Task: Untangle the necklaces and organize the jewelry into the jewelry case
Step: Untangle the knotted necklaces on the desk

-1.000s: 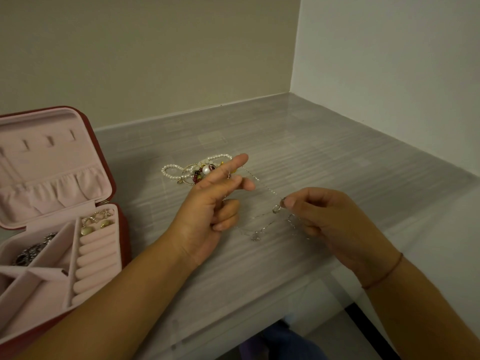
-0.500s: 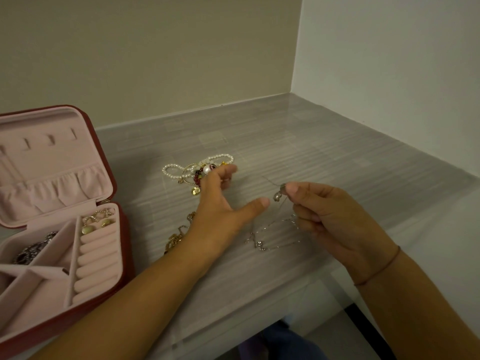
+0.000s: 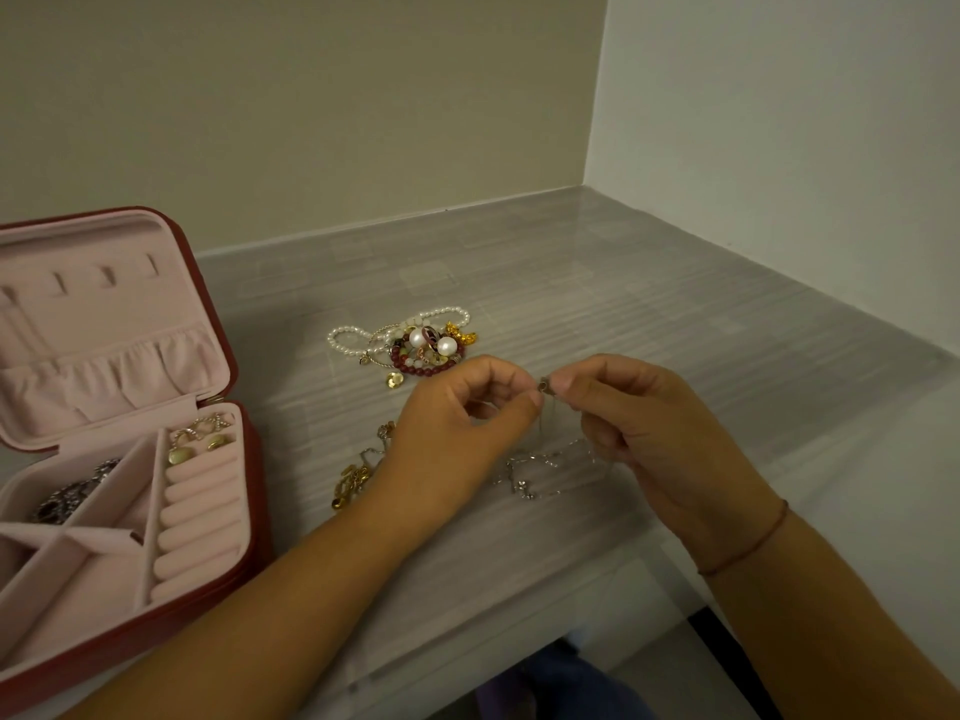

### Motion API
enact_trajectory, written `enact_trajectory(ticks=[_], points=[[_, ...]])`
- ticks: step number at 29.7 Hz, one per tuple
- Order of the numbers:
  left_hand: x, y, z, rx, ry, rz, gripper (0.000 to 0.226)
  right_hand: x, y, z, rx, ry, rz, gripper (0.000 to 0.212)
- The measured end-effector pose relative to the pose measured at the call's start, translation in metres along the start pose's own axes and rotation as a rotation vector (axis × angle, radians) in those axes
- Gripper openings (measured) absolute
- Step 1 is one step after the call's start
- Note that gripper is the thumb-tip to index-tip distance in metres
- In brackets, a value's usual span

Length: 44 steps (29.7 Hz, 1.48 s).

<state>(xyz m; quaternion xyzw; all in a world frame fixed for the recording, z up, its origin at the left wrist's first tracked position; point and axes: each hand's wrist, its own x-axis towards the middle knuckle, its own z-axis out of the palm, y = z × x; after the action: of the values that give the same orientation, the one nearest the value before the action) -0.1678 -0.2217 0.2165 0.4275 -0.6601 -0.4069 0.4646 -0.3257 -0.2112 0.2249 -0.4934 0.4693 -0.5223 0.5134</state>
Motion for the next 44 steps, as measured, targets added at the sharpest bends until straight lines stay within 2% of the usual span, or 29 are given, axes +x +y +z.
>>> enact_trajectory(ticks=[5,9,11,14,17,22,25,29,34,37,41,44], points=[[0.003,0.005,-0.002,-0.213,0.037,-0.126,0.021,0.0,0.003,-0.004,0.001,0.109,-0.086,0.02],[0.009,0.005,-0.003,-0.563,0.004,-0.299,0.025,-0.001,0.004,-0.006,0.024,0.08,-0.071,0.007],[0.009,0.007,-0.003,-0.684,-0.028,-0.353,0.028,0.0,0.005,-0.007,0.052,0.05,-0.035,0.015],[0.01,0.007,-0.006,-0.794,-0.052,-0.408,0.031,0.001,0.003,-0.006,0.181,0.009,0.009,0.014],[0.011,0.005,-0.008,-0.853,-0.071,-0.438,0.031,0.001,0.002,-0.005,0.209,-0.021,0.017,0.011],[0.01,0.006,-0.005,-0.843,-0.107,-0.454,0.029,0.003,0.003,-0.004,0.22,-0.033,0.018,0.007],[0.009,0.003,-0.005,-0.79,-0.126,-0.415,0.009,0.003,0.004,-0.003,0.217,-0.032,0.006,0.007],[0.008,0.0,-0.006,-0.761,-0.106,-0.375,0.026,0.0,0.005,-0.001,0.189,-0.058,-0.008,0.007],[0.009,-0.002,-0.005,-0.733,-0.096,-0.343,0.031,-0.002,0.007,0.007,0.206,-0.025,-0.022,0.016],[0.008,-0.001,-0.005,-0.691,-0.102,-0.34,0.028,-0.003,0.009,0.012,0.179,0.015,-0.045,0.018],[0.008,0.001,-0.003,-0.628,-0.105,-0.324,0.01,-0.004,0.009,0.016,0.158,0.021,-0.089,0.017],[0.008,0.003,-0.004,-0.662,-0.108,-0.312,0.01,-0.005,0.007,0.017,0.176,0.014,-0.08,0.014]])
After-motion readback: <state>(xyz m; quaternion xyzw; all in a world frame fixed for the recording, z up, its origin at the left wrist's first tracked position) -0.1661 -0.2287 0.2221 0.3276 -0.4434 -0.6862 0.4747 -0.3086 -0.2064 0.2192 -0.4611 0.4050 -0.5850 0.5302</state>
